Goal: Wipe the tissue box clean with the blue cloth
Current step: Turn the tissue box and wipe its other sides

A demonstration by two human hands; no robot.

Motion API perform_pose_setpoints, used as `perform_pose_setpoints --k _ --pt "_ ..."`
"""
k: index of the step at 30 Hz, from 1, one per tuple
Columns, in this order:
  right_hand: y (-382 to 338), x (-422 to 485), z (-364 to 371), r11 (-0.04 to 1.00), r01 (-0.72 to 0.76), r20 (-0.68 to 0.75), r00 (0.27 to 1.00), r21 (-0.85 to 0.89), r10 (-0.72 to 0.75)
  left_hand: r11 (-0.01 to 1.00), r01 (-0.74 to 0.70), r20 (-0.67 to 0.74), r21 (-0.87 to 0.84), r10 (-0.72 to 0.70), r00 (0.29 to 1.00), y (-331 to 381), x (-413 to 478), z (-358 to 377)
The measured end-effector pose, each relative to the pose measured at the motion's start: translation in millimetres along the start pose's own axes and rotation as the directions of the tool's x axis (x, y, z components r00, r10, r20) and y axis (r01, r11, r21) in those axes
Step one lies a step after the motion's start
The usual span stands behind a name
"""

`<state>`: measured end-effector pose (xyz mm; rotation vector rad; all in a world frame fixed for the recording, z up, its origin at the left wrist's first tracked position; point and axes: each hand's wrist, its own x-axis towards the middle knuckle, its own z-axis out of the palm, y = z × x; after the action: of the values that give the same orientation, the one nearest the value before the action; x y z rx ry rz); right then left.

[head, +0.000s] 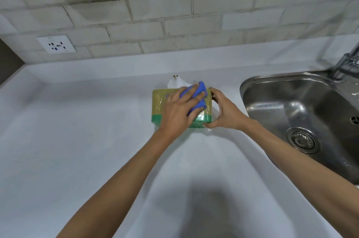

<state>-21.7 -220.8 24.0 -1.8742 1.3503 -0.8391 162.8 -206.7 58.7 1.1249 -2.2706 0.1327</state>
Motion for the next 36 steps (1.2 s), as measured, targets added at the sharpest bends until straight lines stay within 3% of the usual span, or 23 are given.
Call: perform_pose_setpoints --k 3,5,9,13,14,16,19,21,22,24,27,29,30,32,36 --pt "1.1 -0.9 -1.0 1.000 0.014 -0.005 1.000 -0.018 -0.014 0.983 -0.185 0.084 0.011 0.183 0.979 -7.8 -20.8 -4.0" --pt "0.3 -2.1 0.9 1.000 0.015 -0.017 1.000 -0.015 -0.015 0.990 -0.143 0.071 0.021 0.141 0.987 -22.6 -24.9 -10.0" --pt "-0.6 -0.2 3.8 0.999 0.025 -0.033 0.999 -0.024 -0.026 0.997 0.075 -0.004 0.000 -0.075 0.997 -7.5 4.1 -1.8" --pt "1.9 -1.3 5.2 1.000 0.013 -0.070 0.997 -0.027 -0.014 0.994 -0.107 0.027 0.026 0.106 0.994 9.9 -12.3 9.5" --pt "2.5 -1.8 5.6 0.999 0.017 -0.074 0.997 -0.032 -0.019 0.995 -0.097 0.019 0.030 0.096 0.995 2.7 -21.9 7.9" --pt "2.7 -2.3 7.9 0.999 0.019 -0.092 0.996 -0.038 -0.022 0.994 0.105 -0.065 0.037 -0.102 0.993 -16.4 -33.4 2.7" --pt "1.6 -3.5 16.6 0.999 0.008 -0.128 0.992 -0.034 -0.012 0.868 0.497 -0.199 -0.013 -0.489 0.849 -27.2 -28.1 2.9" --pt "1.3 -3.1 22.5 0.999 0.006 -0.157 0.987 -0.038 -0.012 0.794 0.607 -0.221 -0.043 -0.600 0.769 -7.5 -13.5 11.2" --pt "0.8 -2.5 24.5 0.999 0.008 -0.173 0.985 -0.040 -0.015 0.787 0.615 -0.199 -0.040 -0.609 0.767 7.1 -7.7 16.4" --pt "-0.1 -1.7 26.4 0.999 0.020 -0.200 0.979 -0.040 -0.027 0.836 0.548 -0.166 -0.012 -0.542 0.824 36.2 -2.0 27.6" --pt "-0.2 0.4 29.0 0.997 -0.005 -0.239 0.971 -0.071 -0.013 0.932 0.350 -0.168 0.095 -0.332 0.928 56.0 -1.3 33.2" --pt "-1.7 -1.3 29.1 1.000 -0.025 -0.220 0.975 -0.007 0.022 0.959 0.244 -0.154 0.144 -0.222 0.963 49.4 -1.8 32.0" --pt "-1.8 -1.7 28.4 1.000 -0.008 -0.212 0.977 0.013 0.011 0.961 0.252 -0.145 0.115 -0.235 0.961 42.4 -2.5 30.7" --pt "-0.1 -2.0 26.1 1.000 0.010 -0.180 0.984 -0.010 -0.012 0.909 0.417 -0.145 0.024 -0.409 0.901 22.6 -6.0 25.3" --pt "-1.0 -3.3 27.2 0.999 0.020 -0.175 0.984 -0.031 -0.025 0.643 0.760 -0.243 -0.094 -0.755 0.609 -23.5 -6.3 14.9"
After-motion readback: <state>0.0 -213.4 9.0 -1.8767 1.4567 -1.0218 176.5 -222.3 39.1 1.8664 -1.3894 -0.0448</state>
